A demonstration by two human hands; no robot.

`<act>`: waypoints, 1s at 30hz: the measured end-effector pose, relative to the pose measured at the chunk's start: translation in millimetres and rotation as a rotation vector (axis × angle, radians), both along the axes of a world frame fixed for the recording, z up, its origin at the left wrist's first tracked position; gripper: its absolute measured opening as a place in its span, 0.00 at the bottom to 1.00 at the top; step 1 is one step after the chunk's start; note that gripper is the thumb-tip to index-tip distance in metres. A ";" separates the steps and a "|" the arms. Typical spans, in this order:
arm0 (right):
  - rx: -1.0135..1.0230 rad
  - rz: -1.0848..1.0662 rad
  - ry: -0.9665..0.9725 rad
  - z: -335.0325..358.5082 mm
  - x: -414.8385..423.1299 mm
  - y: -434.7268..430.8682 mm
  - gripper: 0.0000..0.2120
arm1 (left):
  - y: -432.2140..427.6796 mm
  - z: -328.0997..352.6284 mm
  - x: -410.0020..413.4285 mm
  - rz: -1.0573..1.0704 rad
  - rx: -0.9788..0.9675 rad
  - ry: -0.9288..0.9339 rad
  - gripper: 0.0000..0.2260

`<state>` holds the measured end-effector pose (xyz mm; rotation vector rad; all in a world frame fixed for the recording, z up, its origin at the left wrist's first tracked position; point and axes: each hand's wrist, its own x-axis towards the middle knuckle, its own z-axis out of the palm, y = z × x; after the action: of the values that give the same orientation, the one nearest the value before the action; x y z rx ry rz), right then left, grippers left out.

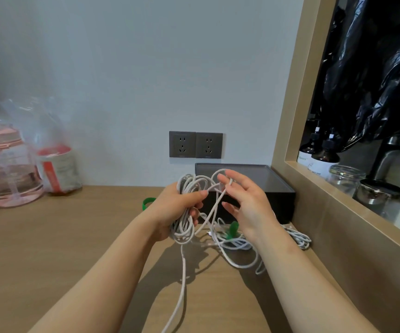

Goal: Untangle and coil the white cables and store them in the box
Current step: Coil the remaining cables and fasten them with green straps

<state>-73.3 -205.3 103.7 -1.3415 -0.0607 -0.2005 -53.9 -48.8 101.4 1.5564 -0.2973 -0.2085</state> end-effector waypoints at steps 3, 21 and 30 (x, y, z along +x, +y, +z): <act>-0.190 0.031 -0.051 -1.6 -1.1 3.7 0.13 | -4.3 -4.2 -6.9 -0.062 0.037 -0.074 0.04; -0.674 -0.100 -0.213 -4.9 -4.0 -1.4 0.13 | -4.9 -9.9 -16.1 -0.152 -0.062 0.060 0.08; -1.038 -0.432 -0.144 -5.3 9.2 -5.4 0.04 | -5.9 0.9 -14.4 -0.074 -0.239 0.153 0.15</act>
<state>-64.1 -210.7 98.3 -2.3678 0.0118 -0.6950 -68.2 -54.7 102.2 1.2866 -0.2499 -0.3357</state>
